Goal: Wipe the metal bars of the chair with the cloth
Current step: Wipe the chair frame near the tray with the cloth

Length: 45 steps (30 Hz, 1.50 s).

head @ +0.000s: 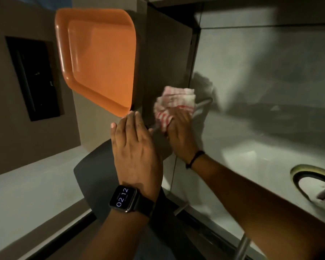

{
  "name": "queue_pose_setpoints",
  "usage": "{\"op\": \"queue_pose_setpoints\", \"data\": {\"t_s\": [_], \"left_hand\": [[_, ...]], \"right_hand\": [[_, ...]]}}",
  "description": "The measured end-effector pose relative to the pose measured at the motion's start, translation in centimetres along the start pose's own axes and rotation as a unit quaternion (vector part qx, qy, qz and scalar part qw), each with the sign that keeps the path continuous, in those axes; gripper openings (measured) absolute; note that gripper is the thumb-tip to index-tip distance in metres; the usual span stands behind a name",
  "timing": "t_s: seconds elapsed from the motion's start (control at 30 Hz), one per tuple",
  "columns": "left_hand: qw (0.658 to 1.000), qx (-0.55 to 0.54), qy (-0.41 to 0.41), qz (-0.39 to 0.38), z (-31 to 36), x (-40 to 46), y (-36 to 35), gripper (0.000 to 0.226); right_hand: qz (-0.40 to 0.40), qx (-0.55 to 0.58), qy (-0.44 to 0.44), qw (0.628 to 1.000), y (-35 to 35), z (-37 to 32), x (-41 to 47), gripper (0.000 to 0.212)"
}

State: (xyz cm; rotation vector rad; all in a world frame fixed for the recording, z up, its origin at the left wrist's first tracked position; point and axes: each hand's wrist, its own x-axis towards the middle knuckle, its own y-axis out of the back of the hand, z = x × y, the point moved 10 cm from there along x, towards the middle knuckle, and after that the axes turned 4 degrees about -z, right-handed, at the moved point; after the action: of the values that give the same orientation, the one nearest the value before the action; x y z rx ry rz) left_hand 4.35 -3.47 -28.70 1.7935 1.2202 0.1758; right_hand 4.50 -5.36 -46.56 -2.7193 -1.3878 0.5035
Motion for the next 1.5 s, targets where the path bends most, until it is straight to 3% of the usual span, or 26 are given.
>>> {"op": "queue_pose_setpoints", "data": {"t_s": [0.07, 0.13, 0.23, 0.37, 0.5, 0.63, 0.73, 0.8, 0.87, 0.93, 1.2, 1.3, 1.4, 1.5], "left_hand": [[1.0, -0.01, 0.001, 0.014, -0.1, -0.1, -0.1, 0.054], [0.999, -0.016, 0.006, 0.029, -0.2, -0.1, 0.0, 0.053], [0.999, -0.024, 0.012, 0.028, -0.2, 0.0, 0.4, 0.052], [1.0, -0.012, 0.009, -0.002, 0.0, 0.0, 0.0, 0.054], [1.0, -0.004, 0.011, -0.001, -0.2, 0.1, -0.1, 0.057], [1.0, -0.006, 0.009, 0.023, -0.3, 0.1, 0.0, 0.054], [1.0, 0.003, -0.003, 0.03, 0.2, -0.1, 0.1, 0.054], [1.0, 0.001, 0.004, 0.015, 0.0, -0.1, 0.1, 0.056], [1.0, -0.004, 0.007, -0.008, 0.0, 0.0, 0.0, 0.062], [1.0, -0.006, 0.002, -0.024, 0.2, 0.1, 0.0, 0.068], [1.0, -0.025, -0.006, 0.014, -0.4, -0.1, -0.5, 0.057], [0.999, -0.031, -0.009, 0.034, -0.4, -0.2, -0.4, 0.055], [0.999, -0.032, -0.008, 0.033, -0.3, -0.3, -0.3, 0.056], [0.999, -0.037, -0.002, 0.018, -0.3, -0.4, -0.4, 0.057]], "right_hand": [[-0.018, -0.071, -0.106, 0.992, 2.7, 5.3, 3.5, 0.039], [-0.058, -0.099, -0.143, 0.983, 4.7, 7.1, 5.7, 0.043], [-0.025, -0.062, -0.106, 0.992, 4.8, 3.1, 4.4, 0.039], [-0.006, 0.072, 0.025, 0.997, 0.0, -5.2, -2.0, 0.042], [0.014, 0.016, 0.051, 0.998, -2.2, -3.9, -2.9, 0.048], [0.019, -0.033, -0.086, 0.996, 2.2, 7.7, 2.2, 0.037], [-0.014, 0.072, -0.184, 0.98, 5.0, 11.2, 4.1, 0.033], [0.005, 0.192, -0.146, 0.97, 4.0, 7.3, 3.4, 0.027], [0.045, 0.173, -0.046, 0.983, 2.4, 0.6, 0.0, 0.021], [0.068, 0.143, 0.034, 0.987, 0.0, -4.5, -3.7, 0.033], [0.176, -0.026, 0.028, 0.984, -2.4, 0.4, -0.9, 0.049], [0.275, 0.073, -0.093, 0.954, 1.2, 6.6, 0.3, 0.048], [0.237, 0.173, -0.237, 0.926, 3.5, 11.7, 2.2, 0.041], [0.198, 0.079, -0.191, 0.958, 2.3, 6.9, 1.1, 0.038]]}}
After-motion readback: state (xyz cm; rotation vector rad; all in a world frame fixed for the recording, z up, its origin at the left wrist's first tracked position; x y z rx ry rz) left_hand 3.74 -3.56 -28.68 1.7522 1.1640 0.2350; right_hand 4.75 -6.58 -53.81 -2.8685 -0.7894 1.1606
